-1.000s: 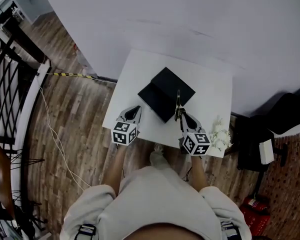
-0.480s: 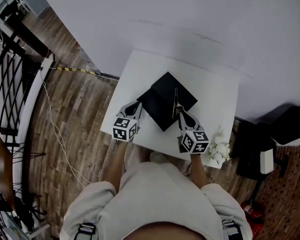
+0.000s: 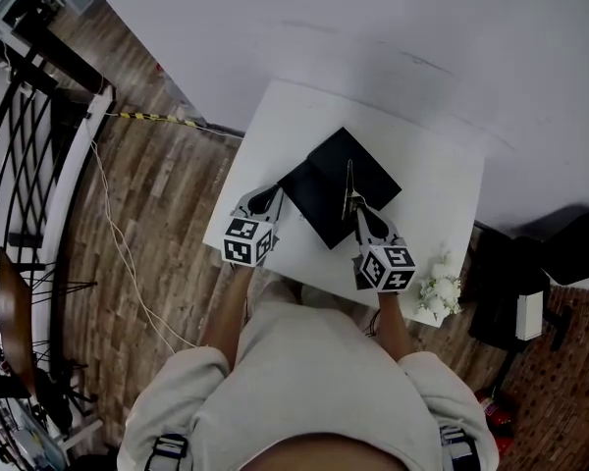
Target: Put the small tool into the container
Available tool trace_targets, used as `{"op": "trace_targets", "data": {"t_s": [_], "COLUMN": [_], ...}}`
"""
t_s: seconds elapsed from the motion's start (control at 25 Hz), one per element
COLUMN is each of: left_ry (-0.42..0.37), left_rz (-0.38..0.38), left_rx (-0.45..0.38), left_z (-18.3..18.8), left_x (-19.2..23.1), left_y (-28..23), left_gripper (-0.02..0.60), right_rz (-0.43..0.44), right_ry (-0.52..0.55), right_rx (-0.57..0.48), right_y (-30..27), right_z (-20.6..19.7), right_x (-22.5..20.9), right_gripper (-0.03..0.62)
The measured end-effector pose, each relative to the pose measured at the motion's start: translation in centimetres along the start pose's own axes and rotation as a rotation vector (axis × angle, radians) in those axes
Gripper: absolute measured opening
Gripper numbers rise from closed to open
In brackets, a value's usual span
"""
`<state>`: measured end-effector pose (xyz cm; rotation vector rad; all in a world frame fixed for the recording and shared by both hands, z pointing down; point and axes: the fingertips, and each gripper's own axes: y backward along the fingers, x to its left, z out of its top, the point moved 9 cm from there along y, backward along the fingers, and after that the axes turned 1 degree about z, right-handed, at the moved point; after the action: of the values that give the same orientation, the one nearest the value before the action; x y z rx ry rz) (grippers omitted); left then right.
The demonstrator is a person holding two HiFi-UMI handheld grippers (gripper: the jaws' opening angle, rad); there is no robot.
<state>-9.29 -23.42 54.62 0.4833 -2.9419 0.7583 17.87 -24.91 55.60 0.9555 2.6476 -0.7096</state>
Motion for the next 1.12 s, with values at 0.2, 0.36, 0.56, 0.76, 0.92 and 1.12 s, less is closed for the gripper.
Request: {"op": "trace_targets", "data": {"t_s": [0.2, 0.36, 0.56, 0.76, 0.92, 1.12], "left_ry": [0.004, -0.001, -0.011, -0.009, -0.013, -0.016], "left_rz": [-0.012, -0.035, -0.073, -0.108, -0.150, -0.195], "left_rx": [0.003, 0.005, 0.008, 0.010, 0.023, 0.035], "left_z": [-0.2, 0.1, 0.6, 1.0, 0.9, 0.7], "left_x": [1.1, 2.5, 5.4, 8.7, 9.9, 10.9], "left_y": [0.0, -0.2, -0.6, -0.8, -0.9, -1.5], "left_gripper": [0.012, 0.012, 0.012, 0.012, 0.012, 0.012], "right_rz": [-0.006, -0.028, -0.079, -0.127, -0.166, -0.208], "right_ry": [-0.008, -0.016, -0.028, -0.037, -0.043, -0.049], "right_rx": [0.011, 0.015, 0.012, 0.009, 0.007, 0.013], "right_y": [-0.9, -1.7, -3.2, -4.8, -5.3, -5.9], "right_z": [-0.6, -0.8, -0.9, -1.2, -1.2, -1.7], "right_x": [0.7, 1.7, 3.2, 5.2, 6.5, 7.3], "right_gripper": [0.003, 0.003, 0.003, 0.003, 0.003, 0.003]}}
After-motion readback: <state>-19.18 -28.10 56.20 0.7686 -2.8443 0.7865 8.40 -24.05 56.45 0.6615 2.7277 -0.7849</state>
